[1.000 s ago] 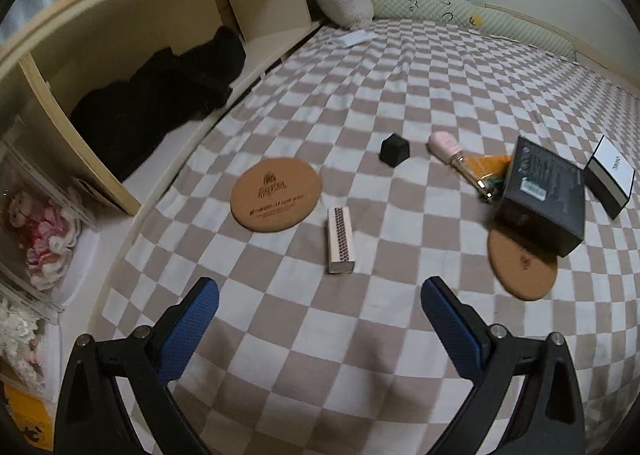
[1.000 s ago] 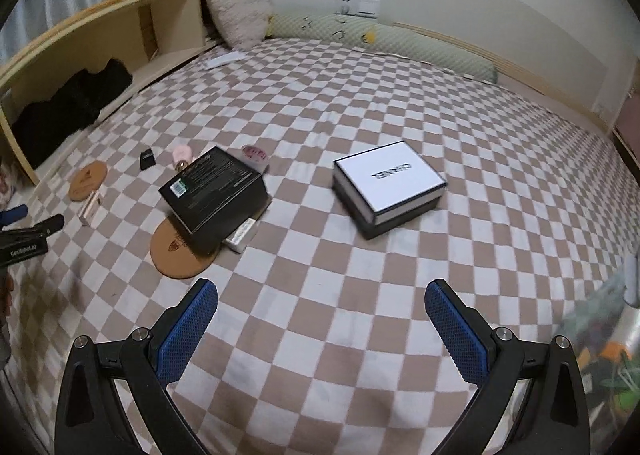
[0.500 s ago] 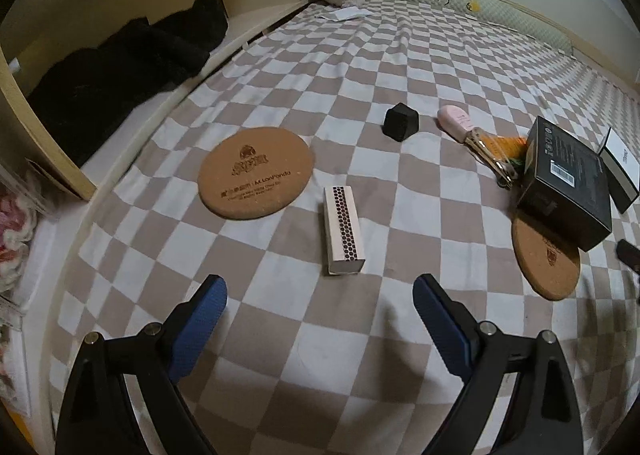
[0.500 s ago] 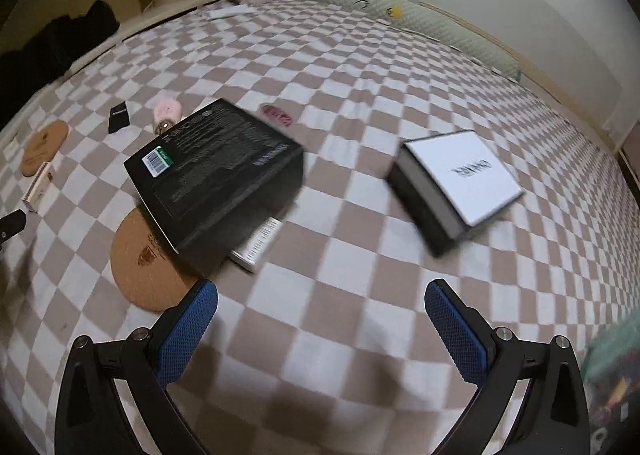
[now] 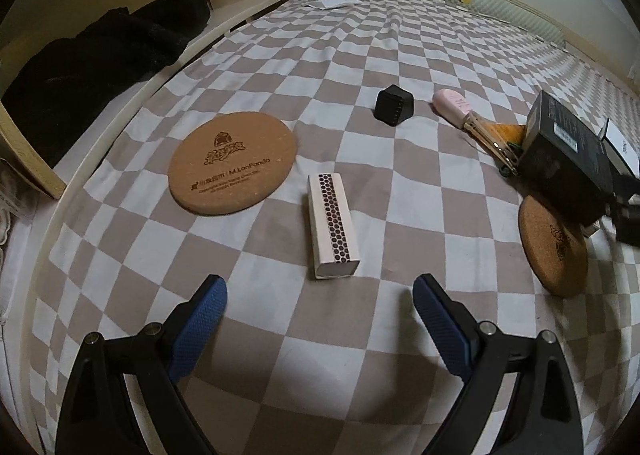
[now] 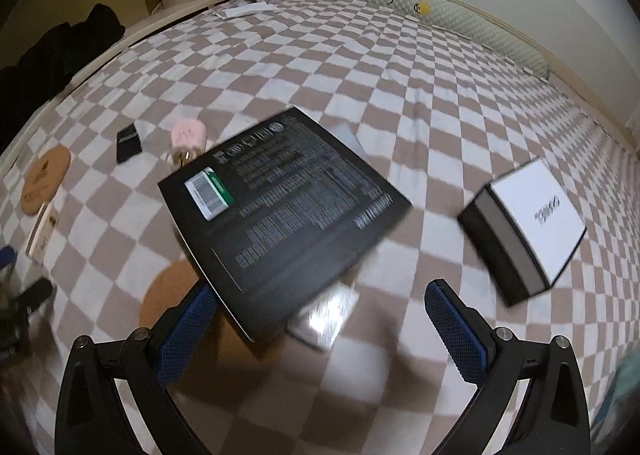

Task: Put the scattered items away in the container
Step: 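Grasp the UV gel polish bottle with the right tool while the left tool approaches the matchbox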

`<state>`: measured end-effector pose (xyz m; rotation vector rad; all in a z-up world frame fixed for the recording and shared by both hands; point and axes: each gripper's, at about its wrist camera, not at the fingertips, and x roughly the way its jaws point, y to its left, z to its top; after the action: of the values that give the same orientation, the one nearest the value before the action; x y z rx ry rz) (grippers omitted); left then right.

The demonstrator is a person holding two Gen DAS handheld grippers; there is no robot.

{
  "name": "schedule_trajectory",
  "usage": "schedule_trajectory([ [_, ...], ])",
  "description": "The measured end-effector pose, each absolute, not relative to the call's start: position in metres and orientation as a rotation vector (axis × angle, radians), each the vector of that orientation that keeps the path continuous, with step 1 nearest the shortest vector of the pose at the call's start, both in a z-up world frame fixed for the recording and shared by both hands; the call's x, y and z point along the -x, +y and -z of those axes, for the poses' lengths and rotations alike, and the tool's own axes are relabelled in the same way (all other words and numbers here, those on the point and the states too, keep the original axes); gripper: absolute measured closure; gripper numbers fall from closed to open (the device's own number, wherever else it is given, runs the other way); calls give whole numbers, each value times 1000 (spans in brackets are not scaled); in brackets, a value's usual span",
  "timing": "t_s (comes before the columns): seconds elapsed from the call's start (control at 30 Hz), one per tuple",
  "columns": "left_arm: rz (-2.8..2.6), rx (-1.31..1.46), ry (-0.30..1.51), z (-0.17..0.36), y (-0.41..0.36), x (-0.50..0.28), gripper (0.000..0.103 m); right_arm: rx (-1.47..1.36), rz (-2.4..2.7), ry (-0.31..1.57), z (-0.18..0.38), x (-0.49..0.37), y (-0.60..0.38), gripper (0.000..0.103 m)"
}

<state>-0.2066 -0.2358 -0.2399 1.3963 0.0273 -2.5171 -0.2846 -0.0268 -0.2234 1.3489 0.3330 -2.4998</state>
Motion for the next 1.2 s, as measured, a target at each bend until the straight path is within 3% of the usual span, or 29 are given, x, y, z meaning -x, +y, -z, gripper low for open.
schedule_trajectory([
  [0.37, 2486, -1382, 72, 246, -223, 192, 8, -1446, 2636, 298, 218, 328, 11, 0],
  [0.5, 2485, -1387, 63, 248, -221, 194, 8, -1545, 2538, 122, 227, 326, 25, 1],
  [0.53, 2485, -1388, 61, 247, -221, 195, 8, -1574, 2498, 73, 231, 324, 26, 3],
  [0.6, 2487, -1389, 61, 247, -221, 196, 8, -1639, 2424, -6, 240, 321, 26, 21],
  [0.83, 2510, -1388, 66, 243, -222, 195, 15, -1730, 2319, -134, 261, 310, 15, 49],
  [0.9, 2516, -1387, 67, 242, -222, 194, 16, -1731, 2308, -150, 262, 309, 12, 62],
  [1.0, 2525, -1387, 68, 241, -224, 193, 24, -1730, 2312, -131, 261, 309, 8, 65],
  [1.2, 2511, -1383, 16, 242, -229, 188, 25, -1704, 2317, 16, 260, 301, 10, 69],
])
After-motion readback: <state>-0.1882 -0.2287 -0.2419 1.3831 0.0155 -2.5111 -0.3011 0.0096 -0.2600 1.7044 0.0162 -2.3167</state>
